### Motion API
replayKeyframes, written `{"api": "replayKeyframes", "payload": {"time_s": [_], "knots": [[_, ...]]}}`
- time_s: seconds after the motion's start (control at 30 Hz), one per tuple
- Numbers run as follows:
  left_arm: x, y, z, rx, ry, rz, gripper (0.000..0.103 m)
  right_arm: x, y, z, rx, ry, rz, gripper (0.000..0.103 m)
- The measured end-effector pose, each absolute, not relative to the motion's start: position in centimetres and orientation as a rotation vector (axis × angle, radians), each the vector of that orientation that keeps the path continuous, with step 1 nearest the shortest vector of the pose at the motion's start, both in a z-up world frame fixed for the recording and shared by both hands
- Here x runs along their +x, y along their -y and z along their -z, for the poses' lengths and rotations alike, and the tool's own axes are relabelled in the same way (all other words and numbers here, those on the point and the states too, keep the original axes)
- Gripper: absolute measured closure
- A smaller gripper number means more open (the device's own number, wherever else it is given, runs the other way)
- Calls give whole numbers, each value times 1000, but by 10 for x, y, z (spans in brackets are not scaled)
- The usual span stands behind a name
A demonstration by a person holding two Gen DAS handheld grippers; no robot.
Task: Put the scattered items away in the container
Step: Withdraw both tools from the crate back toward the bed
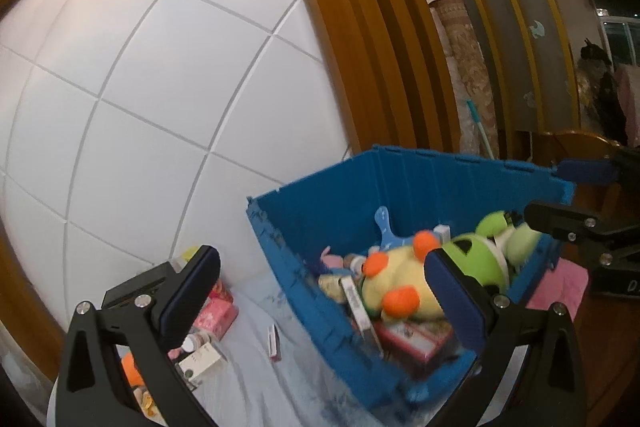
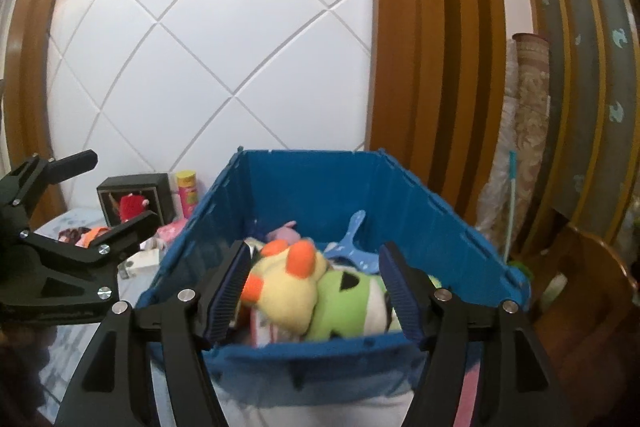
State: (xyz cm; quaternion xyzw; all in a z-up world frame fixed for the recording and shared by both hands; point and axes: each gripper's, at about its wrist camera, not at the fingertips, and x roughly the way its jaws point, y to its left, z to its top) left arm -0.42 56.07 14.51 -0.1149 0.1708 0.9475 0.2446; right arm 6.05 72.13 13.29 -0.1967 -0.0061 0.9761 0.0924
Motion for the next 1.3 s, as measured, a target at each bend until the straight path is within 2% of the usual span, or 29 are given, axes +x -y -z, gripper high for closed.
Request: {"api": "replayKeyframes", "payload": {"time_s": [0.43, 0.83, 1.3], "knots": [[49, -490, -144, -273, -443, -2492, 0, 129, -650, -128, -570, -12, -2791, 29], [90, -463, -113, -361, -451, -2513, 0, 182, -613, -105, -625, 1, -2833, 26], [116, -439, -73, -512, -431, -2664, 0, 201, -596, -59, -805, 54, -2967, 26]]}}
